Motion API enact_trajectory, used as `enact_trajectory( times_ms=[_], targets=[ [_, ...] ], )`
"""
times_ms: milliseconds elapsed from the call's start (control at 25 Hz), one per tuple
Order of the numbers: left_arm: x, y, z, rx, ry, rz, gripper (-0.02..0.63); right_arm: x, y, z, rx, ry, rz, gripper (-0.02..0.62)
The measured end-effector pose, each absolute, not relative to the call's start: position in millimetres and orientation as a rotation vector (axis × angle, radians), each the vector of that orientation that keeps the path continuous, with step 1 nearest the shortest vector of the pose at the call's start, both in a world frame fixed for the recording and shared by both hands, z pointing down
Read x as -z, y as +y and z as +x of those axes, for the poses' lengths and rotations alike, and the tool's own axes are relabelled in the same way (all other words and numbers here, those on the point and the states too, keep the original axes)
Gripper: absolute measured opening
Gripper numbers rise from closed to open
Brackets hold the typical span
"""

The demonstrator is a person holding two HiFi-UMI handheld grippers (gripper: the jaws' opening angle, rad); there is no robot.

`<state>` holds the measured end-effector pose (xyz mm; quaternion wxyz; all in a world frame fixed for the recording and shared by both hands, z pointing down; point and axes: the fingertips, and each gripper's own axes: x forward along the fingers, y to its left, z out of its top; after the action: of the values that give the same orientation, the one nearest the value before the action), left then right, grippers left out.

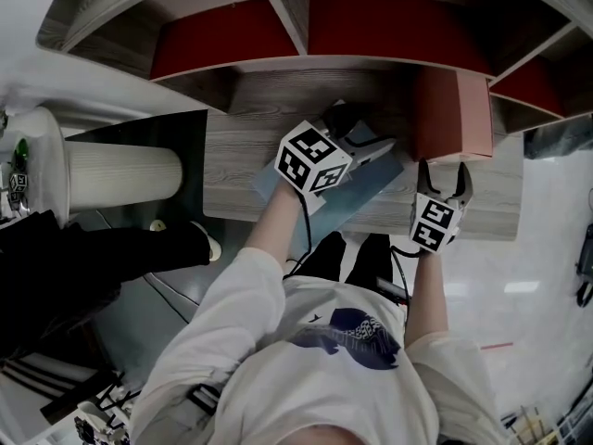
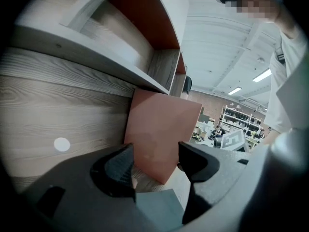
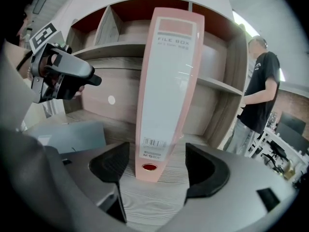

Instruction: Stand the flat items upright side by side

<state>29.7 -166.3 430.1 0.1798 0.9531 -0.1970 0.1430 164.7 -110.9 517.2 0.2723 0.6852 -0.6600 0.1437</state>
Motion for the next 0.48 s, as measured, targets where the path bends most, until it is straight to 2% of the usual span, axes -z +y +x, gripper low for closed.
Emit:
enact_trajectory(
  times_ms=[480],
  targets=[
    [-418,-120,-66,-0.517,-0.671,2.706,0.296,-505,-44,137,-0.657,-1.803,1.998,0.339]
  ],
)
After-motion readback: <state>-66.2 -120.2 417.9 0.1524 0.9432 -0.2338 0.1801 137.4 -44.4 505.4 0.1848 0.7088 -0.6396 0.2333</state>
